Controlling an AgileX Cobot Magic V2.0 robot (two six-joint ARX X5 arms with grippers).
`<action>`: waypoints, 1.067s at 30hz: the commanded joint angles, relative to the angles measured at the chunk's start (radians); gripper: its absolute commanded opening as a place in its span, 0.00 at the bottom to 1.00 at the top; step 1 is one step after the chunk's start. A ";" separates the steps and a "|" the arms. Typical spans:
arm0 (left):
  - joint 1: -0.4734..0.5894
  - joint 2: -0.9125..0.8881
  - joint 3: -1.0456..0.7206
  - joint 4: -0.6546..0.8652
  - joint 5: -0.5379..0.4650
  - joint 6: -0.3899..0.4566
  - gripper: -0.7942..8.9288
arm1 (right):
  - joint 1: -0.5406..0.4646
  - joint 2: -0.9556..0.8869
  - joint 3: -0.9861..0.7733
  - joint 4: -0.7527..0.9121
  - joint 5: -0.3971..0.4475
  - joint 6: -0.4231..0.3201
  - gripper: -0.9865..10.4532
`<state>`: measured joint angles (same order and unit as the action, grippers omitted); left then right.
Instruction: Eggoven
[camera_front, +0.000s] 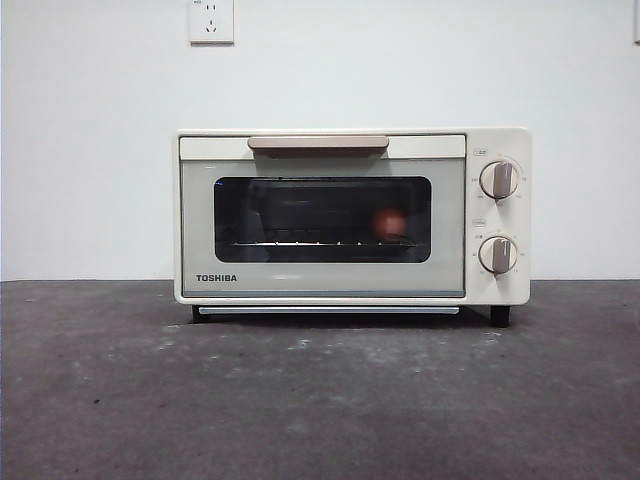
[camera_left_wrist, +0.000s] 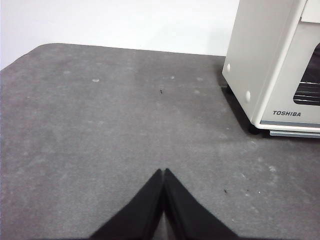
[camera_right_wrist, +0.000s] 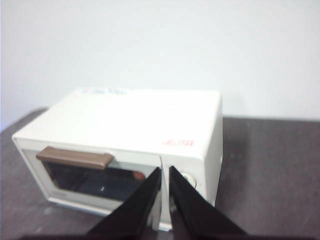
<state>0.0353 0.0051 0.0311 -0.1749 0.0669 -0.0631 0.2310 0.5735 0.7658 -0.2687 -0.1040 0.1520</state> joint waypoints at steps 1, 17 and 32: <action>0.001 -0.002 -0.028 0.014 -0.001 -0.002 0.09 | -0.069 -0.069 -0.107 0.099 -0.003 -0.040 0.09; 0.001 -0.002 -0.028 0.014 -0.001 -0.002 0.09 | -0.255 -0.416 -0.624 0.345 0.001 -0.104 0.09; 0.001 -0.002 -0.028 0.014 -0.001 -0.002 0.09 | -0.255 -0.571 -0.756 0.190 0.000 -0.078 0.09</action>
<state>0.0353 0.0051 0.0311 -0.1749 0.0669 -0.0635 -0.0219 0.0116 0.0158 -0.0723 -0.1047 0.0601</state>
